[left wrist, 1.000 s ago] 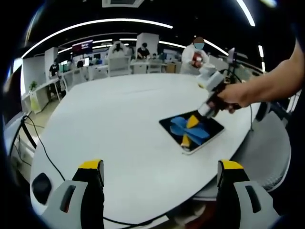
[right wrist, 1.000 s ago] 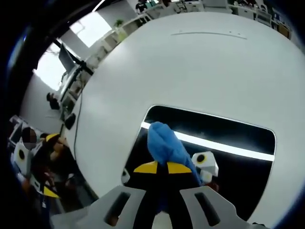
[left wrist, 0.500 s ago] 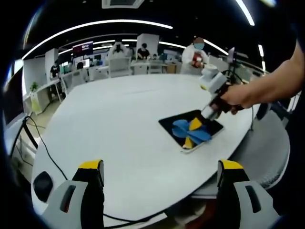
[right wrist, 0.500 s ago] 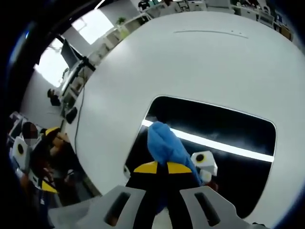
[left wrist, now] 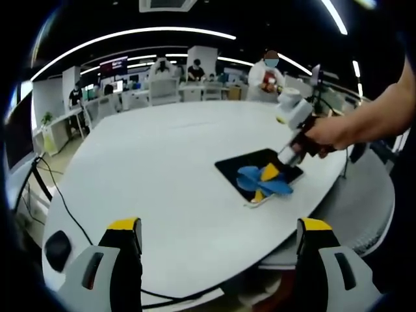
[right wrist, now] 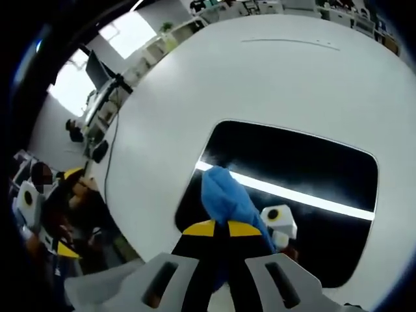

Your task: Wipe the mirror surface with the cleaning cloth until all visible marks leave the cleaned area.

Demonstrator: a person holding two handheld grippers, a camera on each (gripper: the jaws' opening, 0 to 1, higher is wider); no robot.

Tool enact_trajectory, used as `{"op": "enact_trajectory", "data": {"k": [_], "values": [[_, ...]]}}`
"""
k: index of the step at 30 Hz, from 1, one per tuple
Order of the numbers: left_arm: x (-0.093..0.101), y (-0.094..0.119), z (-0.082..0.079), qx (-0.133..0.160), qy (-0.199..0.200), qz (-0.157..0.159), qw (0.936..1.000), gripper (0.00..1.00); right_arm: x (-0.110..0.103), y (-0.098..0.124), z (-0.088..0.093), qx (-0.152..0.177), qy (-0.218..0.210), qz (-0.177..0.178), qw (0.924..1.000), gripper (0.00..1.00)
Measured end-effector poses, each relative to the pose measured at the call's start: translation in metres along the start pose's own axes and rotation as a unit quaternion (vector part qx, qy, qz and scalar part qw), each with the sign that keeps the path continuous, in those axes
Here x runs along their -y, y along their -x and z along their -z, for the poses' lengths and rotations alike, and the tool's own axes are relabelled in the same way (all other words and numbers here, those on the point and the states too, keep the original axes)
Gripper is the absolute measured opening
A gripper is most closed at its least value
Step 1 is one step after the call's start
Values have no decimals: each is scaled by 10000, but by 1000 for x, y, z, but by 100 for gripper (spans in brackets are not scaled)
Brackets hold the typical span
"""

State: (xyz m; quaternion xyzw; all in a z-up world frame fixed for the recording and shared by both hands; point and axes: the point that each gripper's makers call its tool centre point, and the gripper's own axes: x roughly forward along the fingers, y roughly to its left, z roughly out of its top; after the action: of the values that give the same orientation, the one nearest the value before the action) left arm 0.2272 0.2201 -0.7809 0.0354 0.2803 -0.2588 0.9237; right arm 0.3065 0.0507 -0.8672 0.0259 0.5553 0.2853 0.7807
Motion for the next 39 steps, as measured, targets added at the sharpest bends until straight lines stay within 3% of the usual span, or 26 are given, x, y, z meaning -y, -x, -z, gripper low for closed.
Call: {"op": "enact_trajectory", "data": {"k": [21,39], "values": [[14,1,-1,-14,-57,61,10000,99,-9,9,25,-212,69,-163,9996,0],[17,-3,-4,-8,-65,110,9999,99,-5,12,24,-232,30,-204,9995,0]]}}
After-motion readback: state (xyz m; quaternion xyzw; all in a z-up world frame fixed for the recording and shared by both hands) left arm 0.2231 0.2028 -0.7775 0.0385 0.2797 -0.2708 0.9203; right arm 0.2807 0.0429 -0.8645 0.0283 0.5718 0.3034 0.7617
